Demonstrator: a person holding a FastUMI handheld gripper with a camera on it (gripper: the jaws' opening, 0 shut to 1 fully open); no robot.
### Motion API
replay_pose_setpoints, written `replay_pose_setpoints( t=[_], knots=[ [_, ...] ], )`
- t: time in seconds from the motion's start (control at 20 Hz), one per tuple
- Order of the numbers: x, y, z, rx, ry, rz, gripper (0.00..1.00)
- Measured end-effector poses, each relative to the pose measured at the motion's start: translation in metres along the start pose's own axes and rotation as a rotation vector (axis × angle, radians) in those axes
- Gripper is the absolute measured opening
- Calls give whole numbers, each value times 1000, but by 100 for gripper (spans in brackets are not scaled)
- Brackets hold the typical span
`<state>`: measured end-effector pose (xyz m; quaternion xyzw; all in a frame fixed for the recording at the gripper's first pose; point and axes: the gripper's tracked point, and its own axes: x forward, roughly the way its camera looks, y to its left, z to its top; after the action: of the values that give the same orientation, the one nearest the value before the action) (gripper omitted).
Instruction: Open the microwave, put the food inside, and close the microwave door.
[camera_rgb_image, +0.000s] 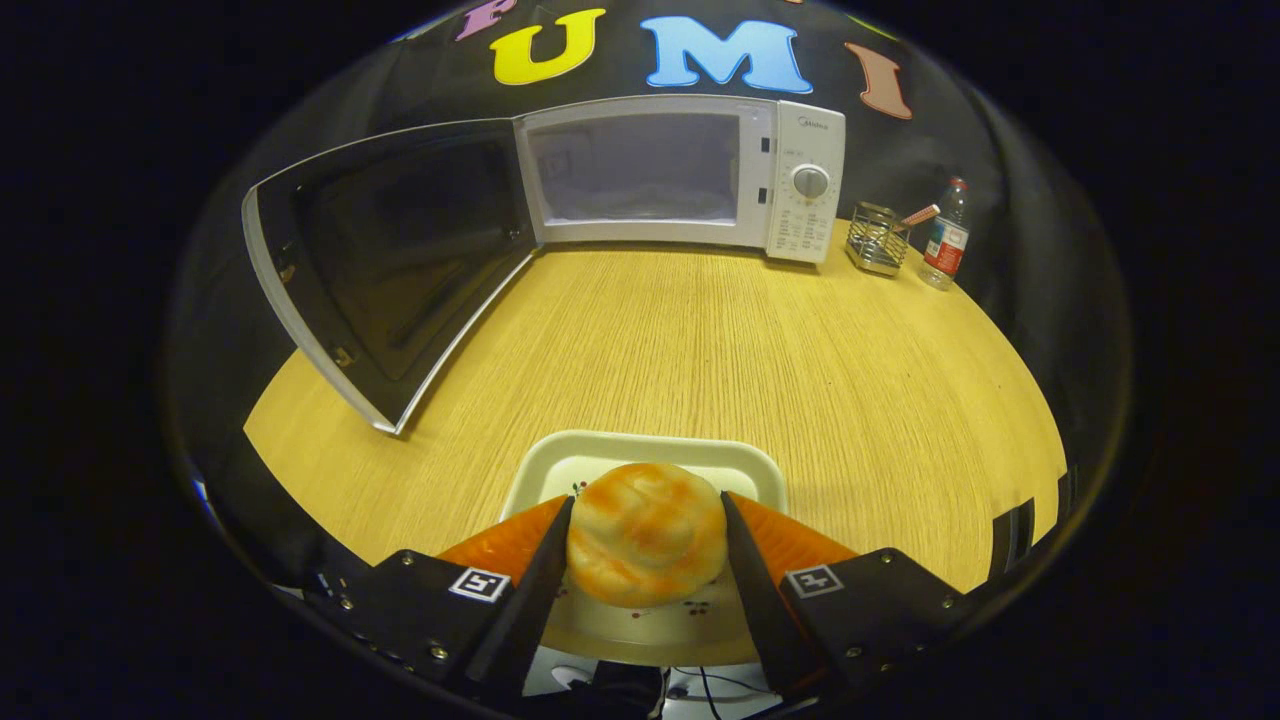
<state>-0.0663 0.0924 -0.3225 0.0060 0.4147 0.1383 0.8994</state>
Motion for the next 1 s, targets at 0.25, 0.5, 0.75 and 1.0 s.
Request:
replay_pose_setpoints(
  t=[0.25,0.5,0.75,1.0],
  knots=[
    [-11,12,49,29,-93,43,85],
    [-18,30,110,47,-191,103,85],
    [-15,38,173,71,-294,132,85],
    [7,44,220,123,-359,170,85]
  ],
)
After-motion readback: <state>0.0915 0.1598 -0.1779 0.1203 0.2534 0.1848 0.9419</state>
